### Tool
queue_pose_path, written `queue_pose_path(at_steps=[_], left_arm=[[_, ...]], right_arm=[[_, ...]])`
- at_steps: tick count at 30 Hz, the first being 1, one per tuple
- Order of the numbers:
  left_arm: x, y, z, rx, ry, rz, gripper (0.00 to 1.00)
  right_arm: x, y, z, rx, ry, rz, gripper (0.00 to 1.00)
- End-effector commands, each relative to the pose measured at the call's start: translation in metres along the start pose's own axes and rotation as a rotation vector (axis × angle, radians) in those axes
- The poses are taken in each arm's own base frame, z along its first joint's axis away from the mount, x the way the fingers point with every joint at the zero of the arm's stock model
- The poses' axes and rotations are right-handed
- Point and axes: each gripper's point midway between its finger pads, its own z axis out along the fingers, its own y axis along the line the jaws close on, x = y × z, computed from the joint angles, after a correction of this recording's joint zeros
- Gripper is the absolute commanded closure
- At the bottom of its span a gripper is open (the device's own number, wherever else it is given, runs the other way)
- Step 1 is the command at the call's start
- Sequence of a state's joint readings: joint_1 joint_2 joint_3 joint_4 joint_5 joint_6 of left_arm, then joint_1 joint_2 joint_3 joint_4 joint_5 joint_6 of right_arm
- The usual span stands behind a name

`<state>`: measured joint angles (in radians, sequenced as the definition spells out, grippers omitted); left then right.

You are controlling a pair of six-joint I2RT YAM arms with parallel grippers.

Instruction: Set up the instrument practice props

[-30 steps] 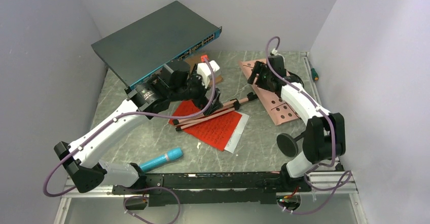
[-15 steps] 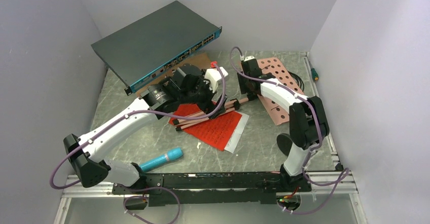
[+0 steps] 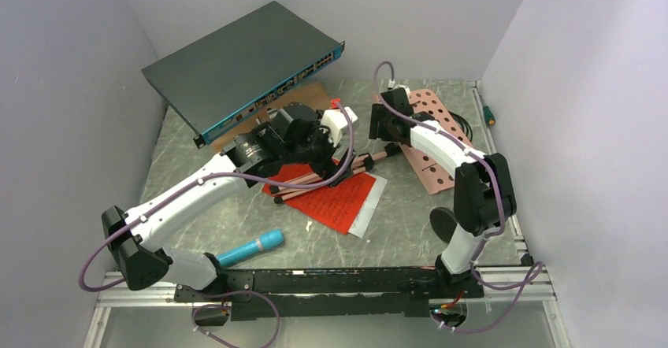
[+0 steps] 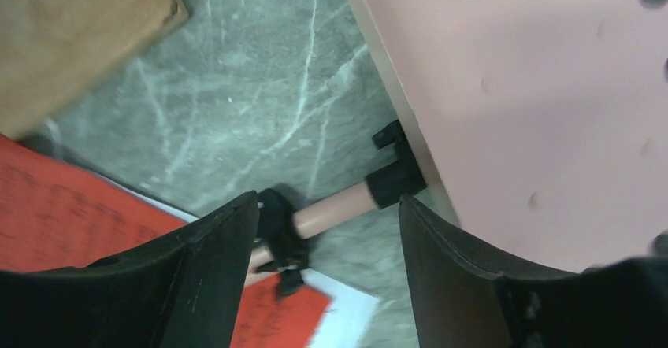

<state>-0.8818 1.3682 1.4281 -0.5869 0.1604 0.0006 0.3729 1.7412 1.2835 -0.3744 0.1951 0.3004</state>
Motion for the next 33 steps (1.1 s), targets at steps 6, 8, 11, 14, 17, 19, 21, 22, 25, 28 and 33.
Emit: queue_pose_path(at_steps=[6, 8, 11, 14, 17, 19, 21, 22, 25, 28, 33], left_arm=[[-0.025, -0.006, -0.01, -0.009, -0.127, -0.045, 0.01], [-0.027, -0.008, -0.012, -0.008, -0.137, -0.044, 0.01], [-0.028, -0.011, -0.015, -0.008, -0.139, -0.041, 0.01], [-0.031, -0.015, -0.018, 0.003, -0.153, -0.04, 0.01], [-0.032, -0.019, -0.021, 0.011, -0.161, -0.036, 0.01], [-0.032, -0.02, -0.023, 0.009, -0.162, -0.032, 0.01], [-0.034, -0.02, -0.025, 0.008, -0.169, -0.029, 0.01], [-0.035, -0.02, -0.027, 0.008, -0.176, -0.028, 0.01], [-0.037, -0.02, -0.031, 0.006, -0.19, -0.027, 0.01], [-0.039, -0.021, -0.033, 0.006, -0.199, -0.023, 0.01], [-0.037, -0.017, -0.033, -0.013, -0.19, -0.015, 0.01]], right_arm=[[0.004, 0.015, -0.024, 0.298, 0.015, 0.717, 0.28], [0.015, 0.011, -0.022, 0.378, 0.052, 0.766, 0.27], [0.029, 0.002, -0.017, 0.486, 0.06, 0.812, 0.29], [0.034, -0.008, -0.012, 0.563, 0.041, 0.832, 0.32], [0.037, -0.011, -0.004, 0.592, 0.028, 0.85, 0.34], [0.036, -0.009, 0.004, 0.584, 0.018, 0.86, 0.36], [0.04, -0.009, 0.009, 0.597, 0.022, 0.872, 0.37], [0.043, -0.009, 0.012, 0.607, 0.024, 0.88, 0.38], [0.05, -0.009, 0.022, 0.625, 0.022, 0.905, 0.42], [0.053, -0.005, 0.035, 0.611, 0.005, 0.923, 0.49], [0.066, -0.012, 0.05, 0.662, -0.014, 0.928, 0.53]])
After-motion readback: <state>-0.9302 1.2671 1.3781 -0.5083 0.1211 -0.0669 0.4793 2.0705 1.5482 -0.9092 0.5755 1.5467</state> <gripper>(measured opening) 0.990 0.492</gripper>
